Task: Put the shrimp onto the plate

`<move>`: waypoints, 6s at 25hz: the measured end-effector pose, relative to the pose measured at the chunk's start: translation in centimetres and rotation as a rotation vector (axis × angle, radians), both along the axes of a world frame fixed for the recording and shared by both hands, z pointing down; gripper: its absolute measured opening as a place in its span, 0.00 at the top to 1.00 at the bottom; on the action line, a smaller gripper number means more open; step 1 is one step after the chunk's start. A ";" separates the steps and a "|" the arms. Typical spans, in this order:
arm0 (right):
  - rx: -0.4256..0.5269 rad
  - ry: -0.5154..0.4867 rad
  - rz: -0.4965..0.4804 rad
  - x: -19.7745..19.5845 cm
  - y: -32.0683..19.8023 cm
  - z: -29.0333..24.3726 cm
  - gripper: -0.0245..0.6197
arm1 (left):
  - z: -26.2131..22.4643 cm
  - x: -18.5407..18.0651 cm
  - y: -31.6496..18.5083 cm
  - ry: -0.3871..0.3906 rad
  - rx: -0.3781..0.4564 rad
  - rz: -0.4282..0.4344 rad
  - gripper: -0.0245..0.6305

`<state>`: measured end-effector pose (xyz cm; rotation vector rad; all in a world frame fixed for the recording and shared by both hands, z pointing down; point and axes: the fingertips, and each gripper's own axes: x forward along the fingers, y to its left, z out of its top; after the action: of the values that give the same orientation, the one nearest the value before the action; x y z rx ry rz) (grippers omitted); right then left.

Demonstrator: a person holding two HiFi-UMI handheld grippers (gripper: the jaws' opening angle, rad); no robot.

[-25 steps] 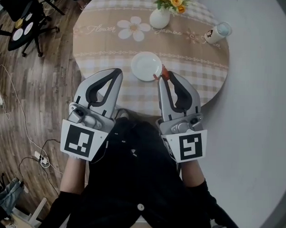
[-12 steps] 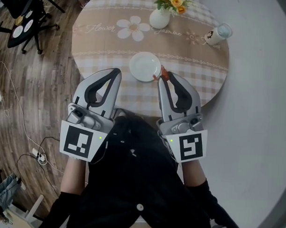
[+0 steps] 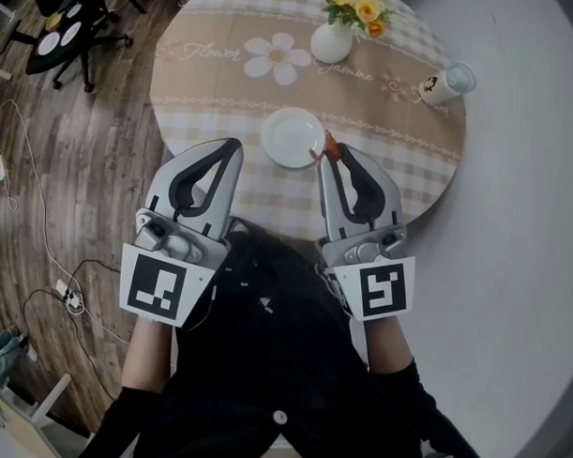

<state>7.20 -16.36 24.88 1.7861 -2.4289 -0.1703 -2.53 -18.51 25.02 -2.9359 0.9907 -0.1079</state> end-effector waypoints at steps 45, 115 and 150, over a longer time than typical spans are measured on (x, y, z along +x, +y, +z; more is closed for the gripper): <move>-0.564 0.185 -0.099 1.7 -6.5 26.3 0.89 | 1.9 -3.7 -0.3 -0.048 -0.040 -0.237 0.96; -0.216 -0.028 0.056 2.9 -5.2 10.5 0.96 | 0.2 -1.8 -0.6 -0.017 0.010 -0.110 0.96; 0.046 -0.006 0.101 3.7 1.2 -0.8 0.96 | -0.4 2.2 0.6 -0.004 0.023 0.036 0.96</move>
<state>10.86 -15.11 24.11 1.9255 -2.3507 -0.2128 -0.33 -17.87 24.57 -2.9300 0.9321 -0.1012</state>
